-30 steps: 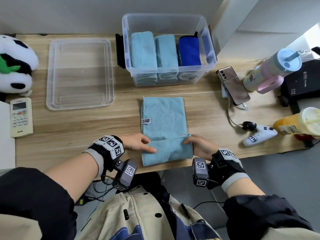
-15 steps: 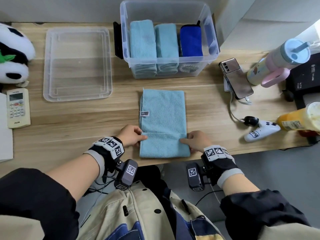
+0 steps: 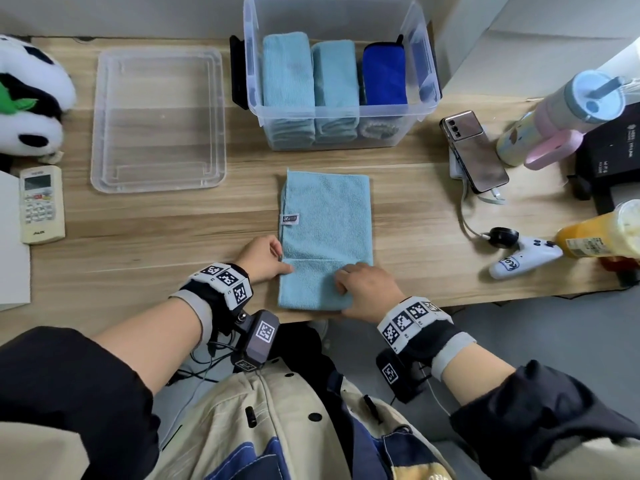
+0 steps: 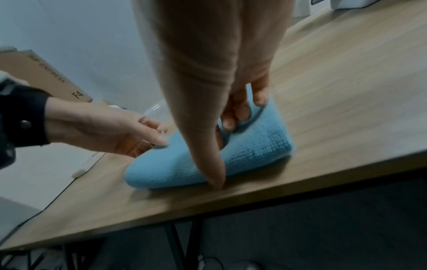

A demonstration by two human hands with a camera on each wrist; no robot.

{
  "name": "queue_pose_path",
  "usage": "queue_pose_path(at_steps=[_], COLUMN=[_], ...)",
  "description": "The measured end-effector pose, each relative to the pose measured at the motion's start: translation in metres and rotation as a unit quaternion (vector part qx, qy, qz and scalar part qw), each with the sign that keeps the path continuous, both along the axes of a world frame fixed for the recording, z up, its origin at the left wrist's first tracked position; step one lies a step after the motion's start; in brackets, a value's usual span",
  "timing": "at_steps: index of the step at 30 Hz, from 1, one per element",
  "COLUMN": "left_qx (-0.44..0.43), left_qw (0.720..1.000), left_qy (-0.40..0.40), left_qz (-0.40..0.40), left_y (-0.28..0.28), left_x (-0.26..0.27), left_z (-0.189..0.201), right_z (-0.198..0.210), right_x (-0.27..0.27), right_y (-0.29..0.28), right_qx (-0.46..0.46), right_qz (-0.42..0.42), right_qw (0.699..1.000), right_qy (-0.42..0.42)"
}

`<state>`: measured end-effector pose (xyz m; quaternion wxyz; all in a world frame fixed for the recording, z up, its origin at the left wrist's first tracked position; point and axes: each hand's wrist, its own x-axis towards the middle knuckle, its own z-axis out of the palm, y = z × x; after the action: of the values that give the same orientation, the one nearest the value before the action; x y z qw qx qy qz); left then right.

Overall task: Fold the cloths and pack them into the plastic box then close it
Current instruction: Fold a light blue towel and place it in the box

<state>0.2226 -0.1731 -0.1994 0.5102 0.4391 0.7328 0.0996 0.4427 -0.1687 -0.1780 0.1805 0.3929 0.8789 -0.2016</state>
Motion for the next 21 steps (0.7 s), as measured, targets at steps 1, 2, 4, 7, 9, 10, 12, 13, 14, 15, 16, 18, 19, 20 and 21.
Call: queue_pose_path(at_steps=[1, 2, 4, 7, 9, 10, 12, 13, 14, 15, 16, 18, 19, 20, 21], left_qx=[0.019, 0.044, 0.095, 0.079, 0.026, 0.006, -0.005, 0.005, 0.025, 0.04, 0.049, 0.04, 0.034, 0.03, 0.026], left_qw=[1.0, 0.998, 0.989, 0.976, 0.978, 0.981, 0.984, 0.986, 0.987, 0.989, 0.99, 0.99, 0.99, 0.99, 0.991], left_qy=[-0.015, -0.04, -0.114, -0.202, -0.195, -0.163, -0.108, -0.107, -0.113, -0.118, -0.123, -0.131, -0.132, -0.131, -0.126], left_qz=[0.004, 0.01, 0.017, -0.022, -0.074, -0.108, -0.141, -0.131, -0.109, -0.078, -0.046, 0.011, 0.028, 0.039, 0.047], left_y=[0.0, 0.001, 0.001, 0.003, 0.003, 0.003, 0.003, 0.002, 0.002, 0.002, 0.003, 0.006, 0.009, 0.011, 0.014], left_x=[-0.001, -0.002, -0.003, -0.005, -0.01, -0.013, -0.017, -0.017, -0.016, -0.015, -0.013, -0.01, -0.009, -0.008, -0.008], left_z=[0.003, 0.006, 0.017, 0.029, 0.032, 0.031, 0.028, 0.025, 0.024, 0.023, 0.023, 0.022, 0.021, 0.019, 0.018], right_z=[0.0, 0.001, 0.005, 0.014, 0.017, 0.019, 0.022, 0.02, 0.019, 0.015, 0.012, 0.008, 0.006, 0.005, 0.003], right_x=[0.0, 0.001, 0.004, 0.007, 0.008, 0.009, 0.009, 0.011, 0.012, 0.014, 0.016, 0.019, 0.021, 0.022, 0.023], right_y=[0.001, 0.003, 0.009, 0.021, 0.028, 0.032, 0.037, 0.039, 0.041, 0.042, 0.043, 0.044, 0.044, 0.045, 0.045], right_qx=[0.004, -0.004, -0.045, -0.173, -0.231, -0.232, -0.21, -0.2, -0.192, -0.185, -0.179, -0.172, -0.178, -0.189, -0.196], right_qz=[-0.002, -0.012, -0.049, -0.152, -0.23, -0.262, -0.317, -0.348, -0.377, -0.402, -0.415, -0.424, -0.43, -0.437, -0.445], right_qw=[1.0, 1.0, 0.995, 0.956, 0.913, 0.896, 0.871, 0.857, 0.843, 0.831, 0.826, 0.83, 0.827, 0.82, 0.814], right_qy=[0.013, 0.028, 0.075, 0.183, 0.245, 0.272, 0.312, 0.323, 0.334, 0.339, 0.338, 0.32, 0.317, 0.318, 0.318])
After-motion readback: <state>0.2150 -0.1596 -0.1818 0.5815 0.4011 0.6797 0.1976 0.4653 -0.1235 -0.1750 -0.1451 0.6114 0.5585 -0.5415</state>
